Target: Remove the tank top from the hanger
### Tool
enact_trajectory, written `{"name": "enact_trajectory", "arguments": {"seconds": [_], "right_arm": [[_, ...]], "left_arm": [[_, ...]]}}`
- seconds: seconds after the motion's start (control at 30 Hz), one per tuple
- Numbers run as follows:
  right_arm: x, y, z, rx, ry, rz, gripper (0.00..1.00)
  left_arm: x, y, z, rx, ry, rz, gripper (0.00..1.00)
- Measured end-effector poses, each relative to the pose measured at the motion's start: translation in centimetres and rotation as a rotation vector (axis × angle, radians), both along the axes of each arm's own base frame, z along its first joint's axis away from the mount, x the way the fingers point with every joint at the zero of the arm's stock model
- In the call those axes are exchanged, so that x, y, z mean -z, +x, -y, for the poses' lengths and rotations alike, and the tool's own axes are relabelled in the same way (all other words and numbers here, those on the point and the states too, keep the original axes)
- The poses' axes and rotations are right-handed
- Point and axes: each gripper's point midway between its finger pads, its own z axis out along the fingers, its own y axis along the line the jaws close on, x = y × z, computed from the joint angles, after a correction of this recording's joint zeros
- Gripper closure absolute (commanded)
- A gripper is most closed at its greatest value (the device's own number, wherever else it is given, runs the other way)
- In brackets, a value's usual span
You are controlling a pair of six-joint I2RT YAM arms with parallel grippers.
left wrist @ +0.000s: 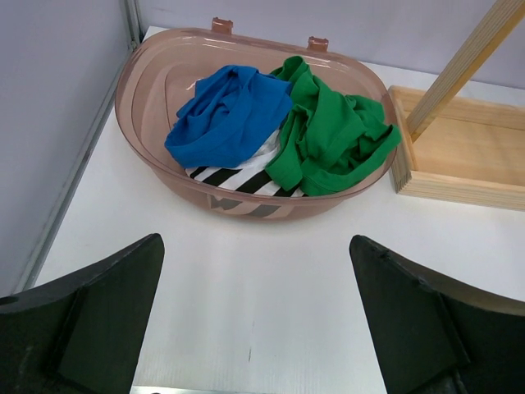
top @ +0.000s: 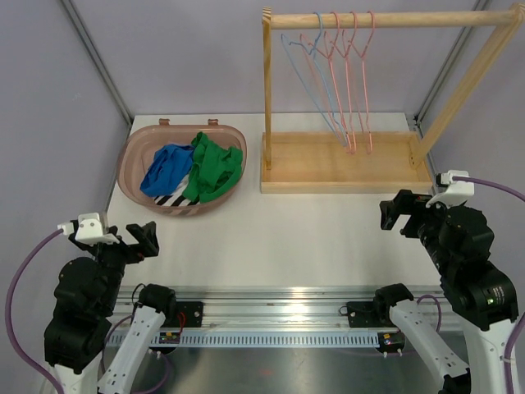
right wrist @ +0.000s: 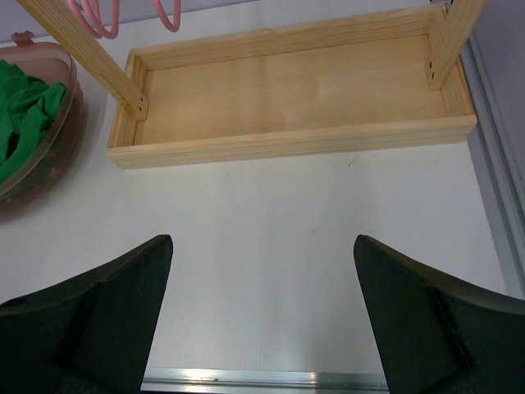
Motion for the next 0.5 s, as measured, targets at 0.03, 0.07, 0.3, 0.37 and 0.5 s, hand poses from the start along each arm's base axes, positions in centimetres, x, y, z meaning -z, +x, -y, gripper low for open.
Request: {"name": "enact_trajectory", "arguments": {"seconds": [0.03,0.07,0.3,0.37,0.5], "right_arm": [[0.2,0.0,0.0,-0.001,0.000,-0.003,0.01],[0.4,0.1,-0.1,-0.003,-0.001,-0.009,0.00],[1.3,0.3,-0.4,-0.010,0.001,-0.035,0.01],[1.5,0.4,-0.5,-0.017,0.003,-0.044,0.01],[1.9,0.6,-0.7,-0.021,0.005,-0.058,0.01]], "left_arm": [[0.0,-0.2,0.0,0.001,-0.001,0.007,0.01],[-0.1,-0.2,0.0,0.003,-0.003,0.011,0.01],[-0.1,-0.3,0.1,0.011,-0.004,0.013,0.01],[-0.1,-0.3,0.2,0.013,-0.005,0.012,0.01],[-0.1,-0.3,0.2,0.015,-0.005,0.012,0.01]]}}
